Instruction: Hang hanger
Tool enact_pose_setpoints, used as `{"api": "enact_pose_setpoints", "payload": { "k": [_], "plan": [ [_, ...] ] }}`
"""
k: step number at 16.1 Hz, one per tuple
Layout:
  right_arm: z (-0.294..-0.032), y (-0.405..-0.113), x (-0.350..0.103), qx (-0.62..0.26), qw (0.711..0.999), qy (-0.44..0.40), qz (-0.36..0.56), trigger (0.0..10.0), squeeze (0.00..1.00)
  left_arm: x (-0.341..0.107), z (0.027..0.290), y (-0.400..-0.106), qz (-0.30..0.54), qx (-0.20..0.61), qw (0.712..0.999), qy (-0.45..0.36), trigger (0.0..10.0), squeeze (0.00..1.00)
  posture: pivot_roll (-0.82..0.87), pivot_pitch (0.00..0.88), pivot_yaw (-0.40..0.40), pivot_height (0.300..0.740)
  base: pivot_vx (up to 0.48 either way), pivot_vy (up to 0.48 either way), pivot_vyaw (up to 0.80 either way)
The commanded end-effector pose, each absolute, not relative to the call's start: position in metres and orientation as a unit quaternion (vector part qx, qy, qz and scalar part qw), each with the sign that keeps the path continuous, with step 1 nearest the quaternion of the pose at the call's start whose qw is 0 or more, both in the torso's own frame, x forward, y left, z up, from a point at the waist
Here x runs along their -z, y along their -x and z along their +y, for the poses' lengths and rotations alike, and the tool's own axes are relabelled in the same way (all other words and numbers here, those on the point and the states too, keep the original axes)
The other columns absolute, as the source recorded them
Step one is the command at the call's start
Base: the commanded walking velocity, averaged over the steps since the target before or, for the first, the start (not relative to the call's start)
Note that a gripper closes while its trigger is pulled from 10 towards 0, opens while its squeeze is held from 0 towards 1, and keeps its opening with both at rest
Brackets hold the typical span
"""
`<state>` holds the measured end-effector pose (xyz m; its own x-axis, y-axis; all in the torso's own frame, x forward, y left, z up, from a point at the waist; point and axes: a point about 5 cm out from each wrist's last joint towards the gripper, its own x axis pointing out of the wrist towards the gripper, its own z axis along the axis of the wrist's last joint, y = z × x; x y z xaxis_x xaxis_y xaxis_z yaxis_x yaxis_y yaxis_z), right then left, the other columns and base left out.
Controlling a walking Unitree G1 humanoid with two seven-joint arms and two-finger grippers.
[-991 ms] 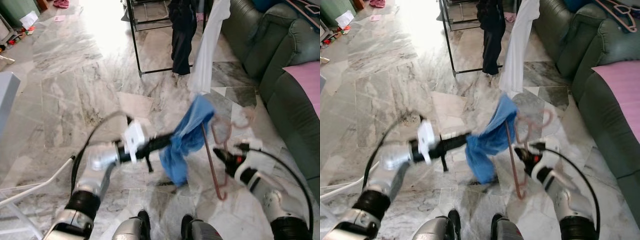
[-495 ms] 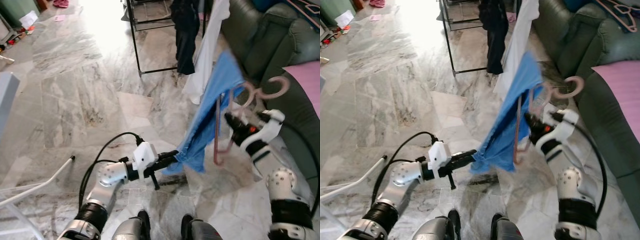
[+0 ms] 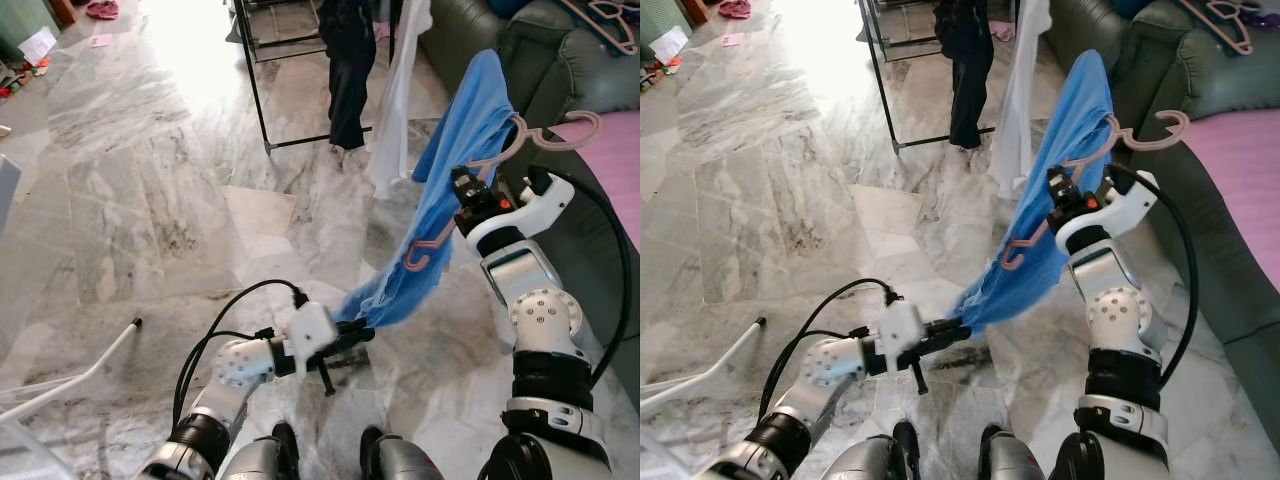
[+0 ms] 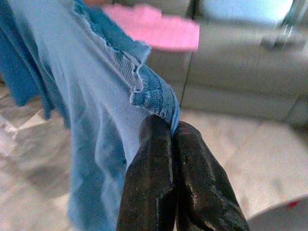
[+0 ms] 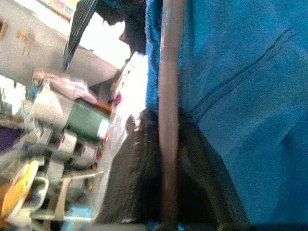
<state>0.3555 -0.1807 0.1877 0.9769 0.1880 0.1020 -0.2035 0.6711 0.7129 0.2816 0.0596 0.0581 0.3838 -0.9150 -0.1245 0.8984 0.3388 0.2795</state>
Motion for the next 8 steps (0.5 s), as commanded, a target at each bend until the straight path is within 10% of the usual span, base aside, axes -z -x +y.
{"api": "enact_pose_setpoints", "payload": {
  "k": [1,4,8],
  "plan": [
    [-0.171,-0.354,-0.192,-0.142,0.930,-0.339,0.002,10.0,0.00,-0.043,0.063,-0.276,0.005,0.550,0.815,-0.183,10.0,0.00,-0.19,0.227,0.047,0.740,0.000,0.000,0.00],
    [-0.159,-0.340,-0.153,-0.174,0.947,-0.248,0.106,10.0,0.00,-0.058,0.079,-0.307,0.003,0.461,0.856,-0.235,10.0,0.00,-0.19,0.231,0.034,0.740,0.000,0.000,0.00],
    [-0.170,-0.345,-0.154,-0.135,0.946,-0.277,0.098,10.0,0.00,-0.057,0.085,-0.306,-0.019,0.484,0.804,-0.345,10.0,0.00,-0.19,0.243,0.029,0.740,0.000,0.000,0.00]
  ]
}}
